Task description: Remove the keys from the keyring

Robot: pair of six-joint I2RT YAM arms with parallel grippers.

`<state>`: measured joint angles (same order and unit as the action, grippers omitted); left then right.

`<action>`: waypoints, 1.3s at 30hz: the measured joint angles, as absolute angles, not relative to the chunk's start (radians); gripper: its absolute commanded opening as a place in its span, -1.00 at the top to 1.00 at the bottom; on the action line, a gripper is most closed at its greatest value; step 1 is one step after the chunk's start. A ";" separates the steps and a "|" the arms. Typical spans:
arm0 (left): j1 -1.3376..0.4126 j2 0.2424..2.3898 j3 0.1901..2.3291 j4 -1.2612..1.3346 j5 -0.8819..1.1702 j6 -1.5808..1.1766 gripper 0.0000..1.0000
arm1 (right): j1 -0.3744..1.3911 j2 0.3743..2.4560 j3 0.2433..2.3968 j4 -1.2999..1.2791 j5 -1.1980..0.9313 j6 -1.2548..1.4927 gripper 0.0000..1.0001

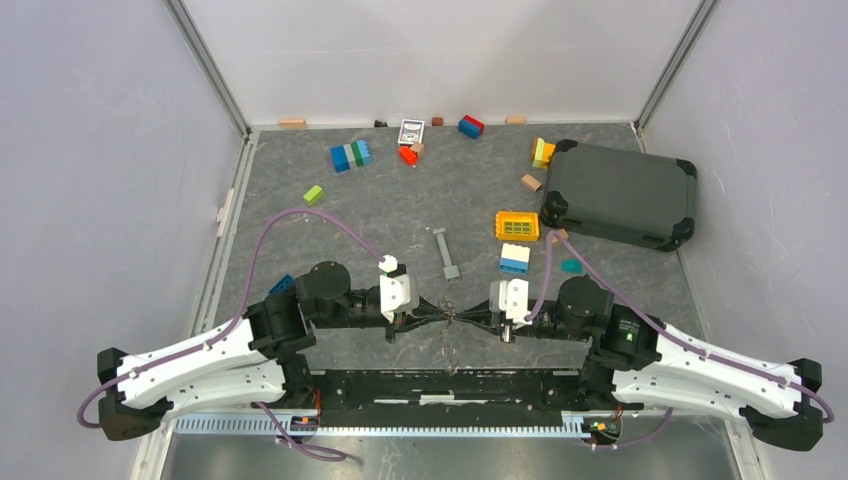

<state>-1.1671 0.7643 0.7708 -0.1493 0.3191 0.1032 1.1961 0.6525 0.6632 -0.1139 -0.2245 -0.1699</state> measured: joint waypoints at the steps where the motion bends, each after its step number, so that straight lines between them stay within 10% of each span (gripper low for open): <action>1: -1.168 0.764 0.771 -0.148 0.319 0.103 0.95 | 1.196 0.651 0.662 -0.113 -0.224 -0.170 1.00; 39: -1.169 0.764 0.758 -0.131 0.288 0.066 0.95 | 1.195 0.645 0.629 -0.098 -0.286 -0.182 1.00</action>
